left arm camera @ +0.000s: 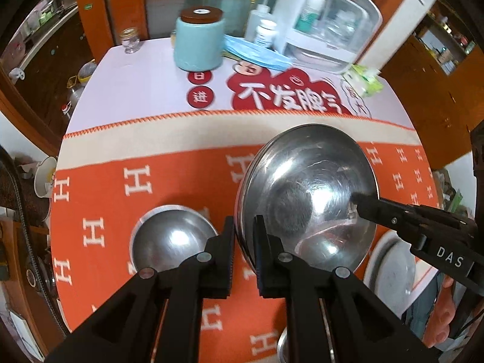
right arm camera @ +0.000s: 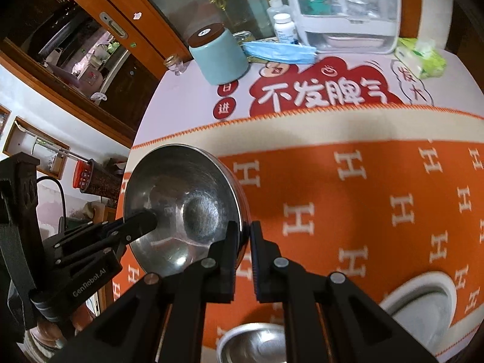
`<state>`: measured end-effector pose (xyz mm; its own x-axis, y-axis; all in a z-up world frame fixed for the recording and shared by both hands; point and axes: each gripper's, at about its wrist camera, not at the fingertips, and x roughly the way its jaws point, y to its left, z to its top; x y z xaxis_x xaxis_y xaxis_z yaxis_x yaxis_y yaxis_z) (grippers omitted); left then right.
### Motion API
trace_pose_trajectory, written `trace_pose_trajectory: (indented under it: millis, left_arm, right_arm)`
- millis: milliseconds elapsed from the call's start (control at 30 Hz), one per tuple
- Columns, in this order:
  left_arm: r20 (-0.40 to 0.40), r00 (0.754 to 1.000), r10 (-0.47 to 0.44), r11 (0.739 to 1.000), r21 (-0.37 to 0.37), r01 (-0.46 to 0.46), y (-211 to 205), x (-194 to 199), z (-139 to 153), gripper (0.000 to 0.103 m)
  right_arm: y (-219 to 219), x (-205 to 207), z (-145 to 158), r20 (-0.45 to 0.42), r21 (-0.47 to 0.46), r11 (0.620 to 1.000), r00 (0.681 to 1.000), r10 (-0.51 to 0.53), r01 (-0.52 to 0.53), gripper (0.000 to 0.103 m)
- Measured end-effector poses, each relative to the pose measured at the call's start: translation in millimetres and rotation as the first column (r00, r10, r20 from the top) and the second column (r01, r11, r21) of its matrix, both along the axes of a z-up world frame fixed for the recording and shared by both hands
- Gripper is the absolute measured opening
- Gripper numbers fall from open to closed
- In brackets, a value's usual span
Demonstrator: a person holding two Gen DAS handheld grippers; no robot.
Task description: Organize plates and bowls
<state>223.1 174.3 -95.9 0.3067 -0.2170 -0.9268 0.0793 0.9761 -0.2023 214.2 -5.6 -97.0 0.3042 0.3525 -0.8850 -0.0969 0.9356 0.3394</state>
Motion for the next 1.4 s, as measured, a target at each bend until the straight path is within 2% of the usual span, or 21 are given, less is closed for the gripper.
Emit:
trace_pose_trajectory:
  millis: [200, 400, 600, 933, 1400]
  left_arm:
    - [-0.032, 0.999, -0.030, 1.000, 0.002, 0.030, -27.2, -49.4, -5.9, 0.010]
    - [-0.104, 0.992, -0.064, 0.997, 0.028, 0.068, -56.5, -105.5, -35.0, 0.011]
    - [-0.168, 0.984, -0.068, 0.997, 0.027, 0.073, -73.8, -140.3, -60.8, 0.011]
    - [-0.214, 0.975, -0.053, 0.996, 0.059, 0.067, -81.5, -166.4, -87.2, 0.011]
    - [-0.242, 0.968, -0.065, 0.994, 0.066, 0.083, -84.2, -170.5, -102.2, 0.012]
  right_arm:
    - [-24.5, -51.5, -8.7, -0.032, -0.007, 1.000, 0.999, 0.010, -0.010, 0.008]
    - [-43.2, -101.3, -31.7, -0.088, -0.031, 0.999, 0.995, 0.036, -0.039, 0.008]
    - [-56.1, -134.9, -59.1, -0.154, -0.045, 0.997, 0.987, 0.052, -0.059, 0.008]
    - [-59.2, -158.9, -87.9, -0.209, -0.060, 0.993, 0.975, 0.082, -0.097, 0.008]
    - [-52.2, -160.8, -100.2, -0.235, -0.089, 0.988, 0.966, 0.106, -0.130, 0.011]
